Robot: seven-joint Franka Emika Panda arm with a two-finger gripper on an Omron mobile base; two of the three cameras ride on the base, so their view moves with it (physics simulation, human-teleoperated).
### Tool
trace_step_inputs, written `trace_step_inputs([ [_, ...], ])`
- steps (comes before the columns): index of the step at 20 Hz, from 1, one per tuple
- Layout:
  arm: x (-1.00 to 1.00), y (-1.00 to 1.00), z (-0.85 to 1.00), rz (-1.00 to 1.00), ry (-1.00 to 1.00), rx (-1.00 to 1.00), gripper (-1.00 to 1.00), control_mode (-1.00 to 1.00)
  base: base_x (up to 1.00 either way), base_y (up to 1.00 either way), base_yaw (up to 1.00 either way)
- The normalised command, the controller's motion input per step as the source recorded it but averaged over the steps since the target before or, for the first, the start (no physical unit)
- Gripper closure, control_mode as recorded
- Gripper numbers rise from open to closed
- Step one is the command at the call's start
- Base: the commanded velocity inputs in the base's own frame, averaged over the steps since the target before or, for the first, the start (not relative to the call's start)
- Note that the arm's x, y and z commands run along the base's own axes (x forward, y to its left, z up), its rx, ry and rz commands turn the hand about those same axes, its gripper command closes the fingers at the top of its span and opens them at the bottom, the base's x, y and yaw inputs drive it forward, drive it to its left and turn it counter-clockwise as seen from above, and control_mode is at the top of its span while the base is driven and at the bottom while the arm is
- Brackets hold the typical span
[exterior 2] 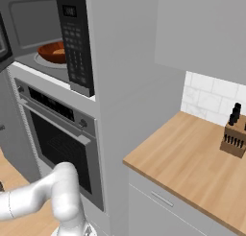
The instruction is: Open the microwave, place the bowl with waffle inside the microwave, then close the microwave door and turn it on.
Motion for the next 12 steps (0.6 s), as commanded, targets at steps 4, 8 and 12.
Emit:
trace_step_inputs([
  [4, -0.03, -1.0, 0.36, 0.03, 0.06, 0.26, -1.0, -1.0, 0.0, 0.0, 0.0],
  [8, 0.13, -0.96, 0.26, 0.03, 0.2, 0.22, -1.0, -1.0, 0.0, 0.0, 0.0],
  [12, 0.35, -0.92, 0.21, 0.04, 0.25, 0.2, -1.0, -1.0, 0.0, 0.0, 0.0],
])
